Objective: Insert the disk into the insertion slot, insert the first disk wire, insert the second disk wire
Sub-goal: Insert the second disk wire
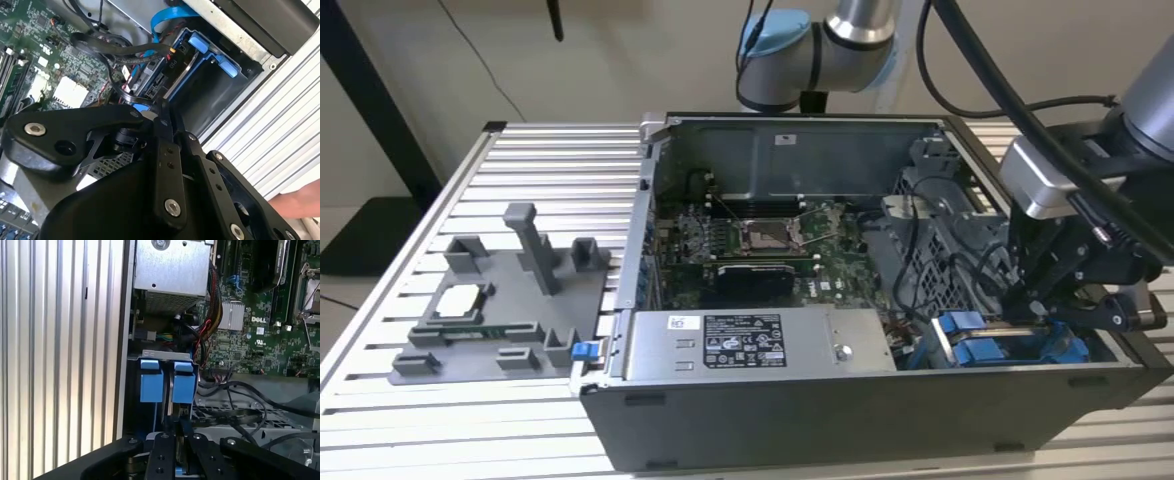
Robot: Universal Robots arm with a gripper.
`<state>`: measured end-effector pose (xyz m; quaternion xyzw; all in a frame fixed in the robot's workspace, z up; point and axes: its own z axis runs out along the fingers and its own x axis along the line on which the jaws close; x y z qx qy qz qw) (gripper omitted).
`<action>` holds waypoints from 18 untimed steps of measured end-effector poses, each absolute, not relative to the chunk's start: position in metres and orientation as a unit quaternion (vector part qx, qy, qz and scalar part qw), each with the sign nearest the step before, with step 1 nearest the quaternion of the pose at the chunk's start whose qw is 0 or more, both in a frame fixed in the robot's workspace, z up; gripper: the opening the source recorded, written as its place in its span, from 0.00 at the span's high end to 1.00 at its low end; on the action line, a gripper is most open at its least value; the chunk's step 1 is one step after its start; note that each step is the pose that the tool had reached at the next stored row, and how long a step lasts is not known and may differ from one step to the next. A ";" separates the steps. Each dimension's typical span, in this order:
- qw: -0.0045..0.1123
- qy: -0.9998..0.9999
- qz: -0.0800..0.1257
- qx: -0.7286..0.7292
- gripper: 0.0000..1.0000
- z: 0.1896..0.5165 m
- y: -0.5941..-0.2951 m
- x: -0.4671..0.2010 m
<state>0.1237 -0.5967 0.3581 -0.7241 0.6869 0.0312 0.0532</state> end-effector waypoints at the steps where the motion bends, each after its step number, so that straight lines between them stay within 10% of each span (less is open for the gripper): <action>1: 0.055 0.687 0.031 -0.724 1.00 0.358 -0.597 0.124; 18: 0.077 0.685 0.022 -0.724 1.00 0.348 -0.591 0.126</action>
